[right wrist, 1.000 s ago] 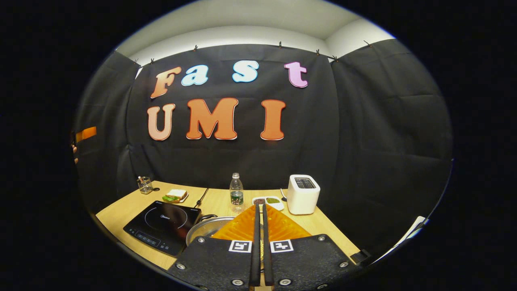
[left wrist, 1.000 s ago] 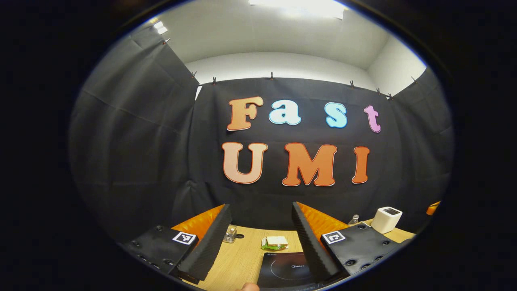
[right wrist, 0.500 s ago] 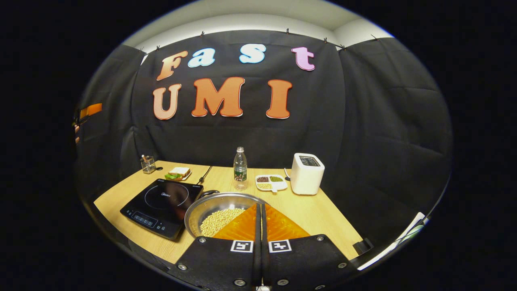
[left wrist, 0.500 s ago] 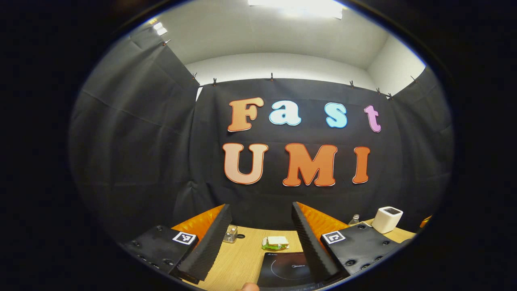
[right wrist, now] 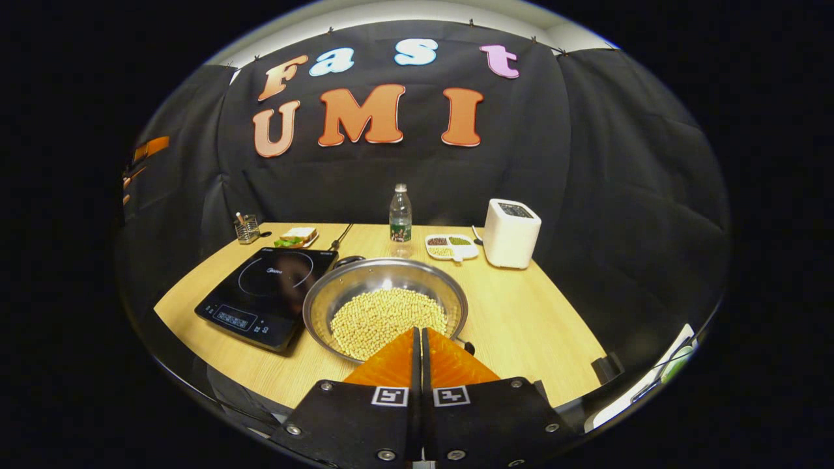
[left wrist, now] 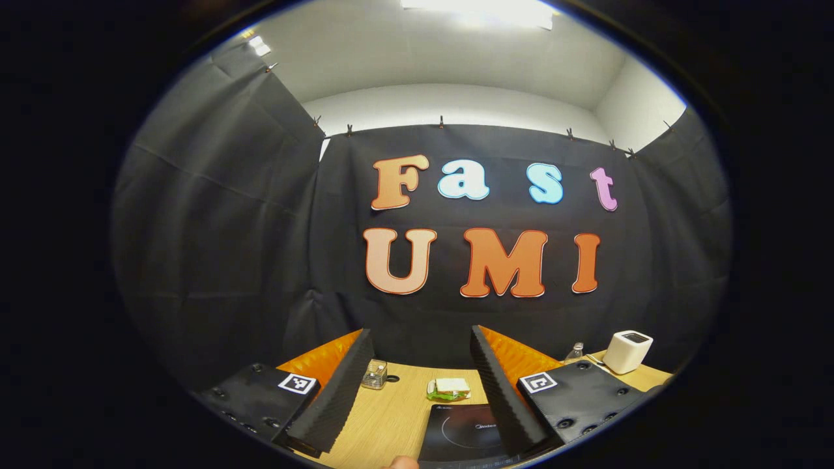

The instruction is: First push the handle of the pot to place it horizontally, then grasp the pot with both hands and set it on the induction cooktop.

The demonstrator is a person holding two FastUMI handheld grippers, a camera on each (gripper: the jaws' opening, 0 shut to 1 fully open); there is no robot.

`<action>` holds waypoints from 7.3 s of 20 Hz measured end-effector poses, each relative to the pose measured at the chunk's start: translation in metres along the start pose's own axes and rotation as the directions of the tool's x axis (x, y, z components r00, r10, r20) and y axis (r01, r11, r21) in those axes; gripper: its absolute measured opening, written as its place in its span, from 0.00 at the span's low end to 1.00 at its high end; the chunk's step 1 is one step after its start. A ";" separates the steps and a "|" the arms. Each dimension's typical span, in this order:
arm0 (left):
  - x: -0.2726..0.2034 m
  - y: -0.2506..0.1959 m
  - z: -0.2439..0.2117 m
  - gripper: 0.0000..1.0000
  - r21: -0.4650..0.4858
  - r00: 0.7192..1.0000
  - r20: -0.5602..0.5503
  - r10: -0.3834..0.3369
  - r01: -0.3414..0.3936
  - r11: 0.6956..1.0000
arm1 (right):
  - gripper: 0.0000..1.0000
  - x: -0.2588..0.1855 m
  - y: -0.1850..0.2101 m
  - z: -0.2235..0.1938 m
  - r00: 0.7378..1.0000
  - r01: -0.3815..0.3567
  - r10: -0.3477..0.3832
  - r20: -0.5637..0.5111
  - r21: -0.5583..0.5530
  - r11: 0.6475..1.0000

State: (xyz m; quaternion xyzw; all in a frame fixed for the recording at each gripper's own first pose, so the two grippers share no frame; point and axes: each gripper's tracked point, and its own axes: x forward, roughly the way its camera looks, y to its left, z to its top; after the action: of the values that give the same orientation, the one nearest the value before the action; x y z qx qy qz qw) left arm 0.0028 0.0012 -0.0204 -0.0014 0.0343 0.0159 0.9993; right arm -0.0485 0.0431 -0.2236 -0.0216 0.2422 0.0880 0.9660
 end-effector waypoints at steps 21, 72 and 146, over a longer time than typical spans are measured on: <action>0.031 0.010 -0.039 0.97 0.010 0.996 -0.074 0.040 -0.039 0.999 | 0.00 0.066 0.010 -0.087 0.963 -0.032 0.049 -0.266 0.067 0.997; 0.077 -0.066 -0.149 0.98 0.006 0.966 -0.257 -0.032 0.035 0.999 | 0.00 0.186 -0.089 -0.029 0.982 0.080 -0.063 -0.177 0.091 0.993; 0.018 -0.319 -0.392 0.59 -0.064 0.609 -0.748 -0.263 0.329 0.942 | 0.53 0.196 -0.094 0.015 0.990 0.057 -0.030 -0.138 0.196 0.979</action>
State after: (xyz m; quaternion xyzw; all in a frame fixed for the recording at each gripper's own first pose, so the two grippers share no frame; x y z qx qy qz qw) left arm 0.0043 -0.3190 -0.4124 0.0267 0.4409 -0.1528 0.8841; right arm 0.1450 -0.0165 -0.3026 0.0640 0.3136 0.0404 0.9465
